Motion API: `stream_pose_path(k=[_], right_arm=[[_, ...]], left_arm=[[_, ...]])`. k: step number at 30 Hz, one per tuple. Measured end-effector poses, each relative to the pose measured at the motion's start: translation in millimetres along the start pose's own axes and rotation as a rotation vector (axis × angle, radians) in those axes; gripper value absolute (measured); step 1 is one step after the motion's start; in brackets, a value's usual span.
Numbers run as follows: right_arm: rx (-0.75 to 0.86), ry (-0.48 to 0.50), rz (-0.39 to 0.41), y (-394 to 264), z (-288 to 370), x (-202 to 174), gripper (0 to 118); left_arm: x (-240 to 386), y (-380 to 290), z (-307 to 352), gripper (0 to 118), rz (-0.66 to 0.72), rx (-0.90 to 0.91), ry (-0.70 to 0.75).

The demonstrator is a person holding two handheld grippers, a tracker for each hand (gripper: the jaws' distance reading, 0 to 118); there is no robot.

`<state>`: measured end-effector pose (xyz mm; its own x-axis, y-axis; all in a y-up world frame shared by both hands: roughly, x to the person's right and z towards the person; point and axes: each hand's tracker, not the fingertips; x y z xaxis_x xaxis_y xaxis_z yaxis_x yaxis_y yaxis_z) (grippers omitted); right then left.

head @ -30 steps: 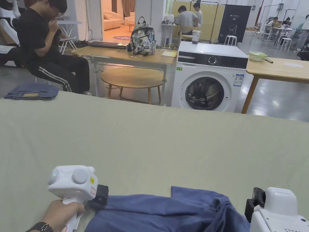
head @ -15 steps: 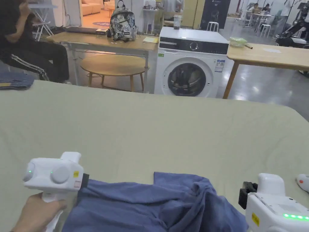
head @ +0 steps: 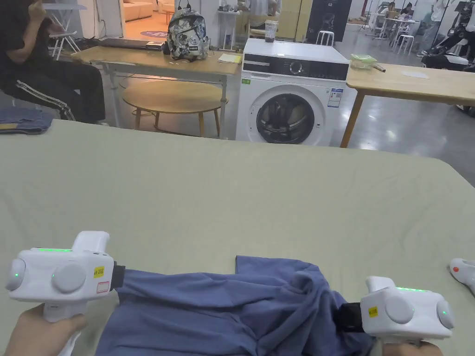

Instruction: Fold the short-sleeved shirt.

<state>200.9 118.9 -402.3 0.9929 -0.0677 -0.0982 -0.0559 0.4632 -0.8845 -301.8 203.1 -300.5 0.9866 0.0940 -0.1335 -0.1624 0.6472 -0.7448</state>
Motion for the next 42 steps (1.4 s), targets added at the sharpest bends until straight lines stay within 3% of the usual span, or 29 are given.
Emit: stream_pose_path(k=[3, 4, 5, 6, 7, 23, 42], right_arm=[[0.056, -0.028, 0.009, -8, 9, -4, 64], [0.066, -0.023, 0.019, -10, 12, -7, 55], [0.077, -0.020, 0.029, -11, 14, -9, 39], [0.078, -0.012, 0.033, -11, 16, -10, 13], [0.080, -0.025, 0.034, -10, 13, -4, 2], [0.587, -0.125, 0.114, 37, 156, -22, 2], [0.867, -0.199, 0.071, 138, 285, -30, 2]], left_arm=[[-2, -1, -2, 3, 0.003, -0.003, 0.003], [-3, -1, -2, 3, 0.000, -0.003, 0.004], [-3, -2, -3, 3, -0.002, -0.002, 0.005], [-3, -2, -3, 3, -0.002, -0.002, 0.006], [-3, -2, -3, 3, -0.002, -0.001, 0.005], [-16, 59, 93, 3, -0.036, 0.246, 0.056], [-80, 185, 194, 2, 0.025, 0.439, 0.201]])
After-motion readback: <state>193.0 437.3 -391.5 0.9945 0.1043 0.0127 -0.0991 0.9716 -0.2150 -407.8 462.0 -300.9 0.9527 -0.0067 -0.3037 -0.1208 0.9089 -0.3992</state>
